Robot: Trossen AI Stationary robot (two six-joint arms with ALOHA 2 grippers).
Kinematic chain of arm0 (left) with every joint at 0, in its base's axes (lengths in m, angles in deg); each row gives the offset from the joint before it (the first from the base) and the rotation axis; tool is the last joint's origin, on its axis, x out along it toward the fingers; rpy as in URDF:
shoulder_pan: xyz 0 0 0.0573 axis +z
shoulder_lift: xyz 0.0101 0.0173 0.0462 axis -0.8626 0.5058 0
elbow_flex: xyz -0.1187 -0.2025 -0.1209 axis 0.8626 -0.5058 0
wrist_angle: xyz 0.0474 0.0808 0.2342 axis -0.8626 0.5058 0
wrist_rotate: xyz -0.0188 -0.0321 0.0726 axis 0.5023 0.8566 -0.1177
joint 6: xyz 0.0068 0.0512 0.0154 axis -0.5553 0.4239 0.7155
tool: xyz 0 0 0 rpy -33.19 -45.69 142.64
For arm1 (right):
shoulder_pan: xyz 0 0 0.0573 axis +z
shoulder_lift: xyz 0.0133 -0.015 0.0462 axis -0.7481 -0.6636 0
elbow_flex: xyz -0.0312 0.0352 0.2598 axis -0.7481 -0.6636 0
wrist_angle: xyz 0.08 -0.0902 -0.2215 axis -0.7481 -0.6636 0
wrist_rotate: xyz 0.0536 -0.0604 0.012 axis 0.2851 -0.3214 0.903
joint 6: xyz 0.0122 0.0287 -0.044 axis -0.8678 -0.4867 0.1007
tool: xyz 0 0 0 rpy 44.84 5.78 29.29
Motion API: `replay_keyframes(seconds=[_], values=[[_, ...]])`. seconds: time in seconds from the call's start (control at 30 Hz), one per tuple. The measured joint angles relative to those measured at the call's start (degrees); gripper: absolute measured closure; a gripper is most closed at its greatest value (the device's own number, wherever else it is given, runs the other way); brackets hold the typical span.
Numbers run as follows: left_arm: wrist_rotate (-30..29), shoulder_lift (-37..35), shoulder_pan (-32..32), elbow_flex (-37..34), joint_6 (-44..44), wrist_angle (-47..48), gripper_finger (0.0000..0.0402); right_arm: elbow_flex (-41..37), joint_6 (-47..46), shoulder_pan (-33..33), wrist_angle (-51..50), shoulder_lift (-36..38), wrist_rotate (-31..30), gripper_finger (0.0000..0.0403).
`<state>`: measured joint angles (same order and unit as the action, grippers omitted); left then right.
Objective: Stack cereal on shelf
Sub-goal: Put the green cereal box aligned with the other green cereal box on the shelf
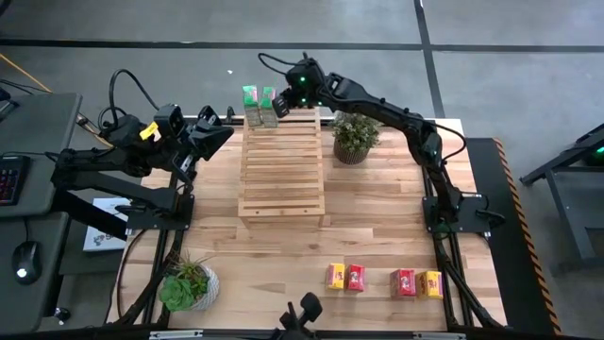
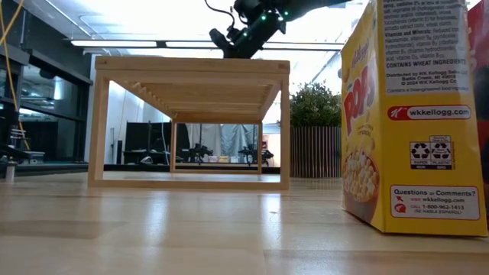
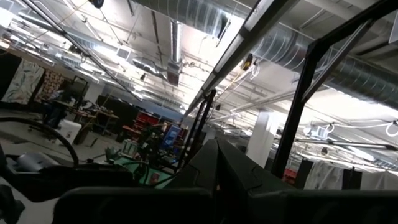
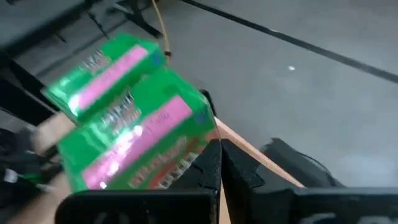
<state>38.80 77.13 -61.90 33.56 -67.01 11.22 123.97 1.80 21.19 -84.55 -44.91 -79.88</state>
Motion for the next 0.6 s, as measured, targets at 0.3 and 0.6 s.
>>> replay_keyframes(seconds=[0.3,0.6], values=[[0.0,0.0,0.0,0.0,0.0,0.0,0.0401,0.0,-1.5,-0.6,3.5,0.0,2.3,0.0403],[0.0,0.0,0.0,0.0,-0.8,0.0,0.0401,0.0,-2.3,-0.5,5.1,0.0,2.4,0.0403]])
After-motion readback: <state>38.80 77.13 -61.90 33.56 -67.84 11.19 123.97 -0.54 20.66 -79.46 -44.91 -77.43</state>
